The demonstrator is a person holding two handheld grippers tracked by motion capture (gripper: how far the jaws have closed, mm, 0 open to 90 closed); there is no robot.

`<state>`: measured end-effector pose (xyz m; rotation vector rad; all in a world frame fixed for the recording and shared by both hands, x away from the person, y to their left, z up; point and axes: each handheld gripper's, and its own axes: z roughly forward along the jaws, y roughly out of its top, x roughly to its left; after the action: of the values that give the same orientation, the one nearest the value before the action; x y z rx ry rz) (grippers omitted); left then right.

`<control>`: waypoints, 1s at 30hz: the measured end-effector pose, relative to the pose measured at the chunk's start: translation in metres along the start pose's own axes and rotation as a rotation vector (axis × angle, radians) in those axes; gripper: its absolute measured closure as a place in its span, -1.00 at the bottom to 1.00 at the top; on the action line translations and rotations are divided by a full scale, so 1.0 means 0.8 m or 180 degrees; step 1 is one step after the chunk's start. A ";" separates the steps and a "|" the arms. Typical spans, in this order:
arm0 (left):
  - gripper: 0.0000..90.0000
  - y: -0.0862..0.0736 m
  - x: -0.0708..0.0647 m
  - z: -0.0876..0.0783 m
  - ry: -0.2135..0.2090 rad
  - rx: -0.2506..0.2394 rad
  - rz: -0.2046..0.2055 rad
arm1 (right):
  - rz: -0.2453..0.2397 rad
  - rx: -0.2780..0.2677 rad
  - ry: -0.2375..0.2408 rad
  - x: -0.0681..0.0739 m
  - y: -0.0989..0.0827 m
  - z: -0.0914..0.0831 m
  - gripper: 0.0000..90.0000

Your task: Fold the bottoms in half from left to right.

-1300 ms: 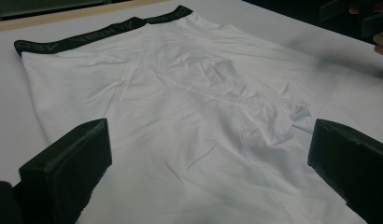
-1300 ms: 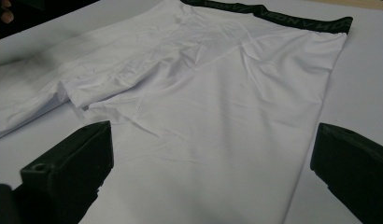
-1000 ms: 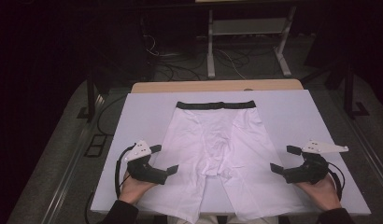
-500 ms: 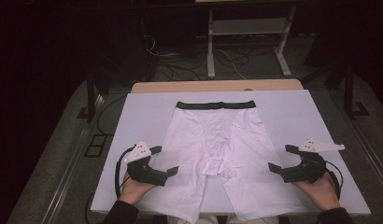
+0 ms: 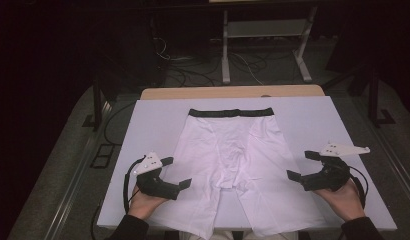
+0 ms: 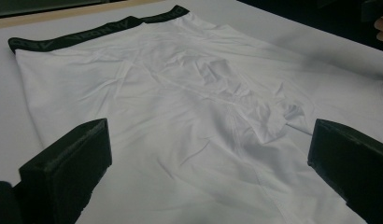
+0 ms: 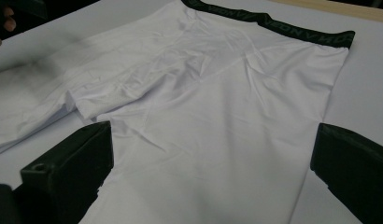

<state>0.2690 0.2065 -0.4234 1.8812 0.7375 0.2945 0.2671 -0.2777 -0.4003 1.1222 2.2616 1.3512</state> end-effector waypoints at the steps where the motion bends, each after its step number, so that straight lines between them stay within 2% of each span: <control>1: -1.00 0.000 0.000 0.000 0.0003 -0.0002 -0.0006 | -0.0011 -0.0002 -0.0005 0.000 0.002 0.000 -1.00; 15: -1.00 0.000 0.000 0.000 -0.0005 -0.0013 -0.0010 | -0.0081 0.0028 0.0049 -0.002 0.030 0.007 -1.00; 30: -1.00 0.000 0.002 0.001 -0.0008 0.0004 -0.0030 | -0.0148 0.0082 0.0089 -0.002 0.051 0.018 -1.00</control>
<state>0.2704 0.2069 -0.4240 1.8786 0.7447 0.2857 0.2956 -0.2593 -0.3737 1.0582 2.3164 1.3318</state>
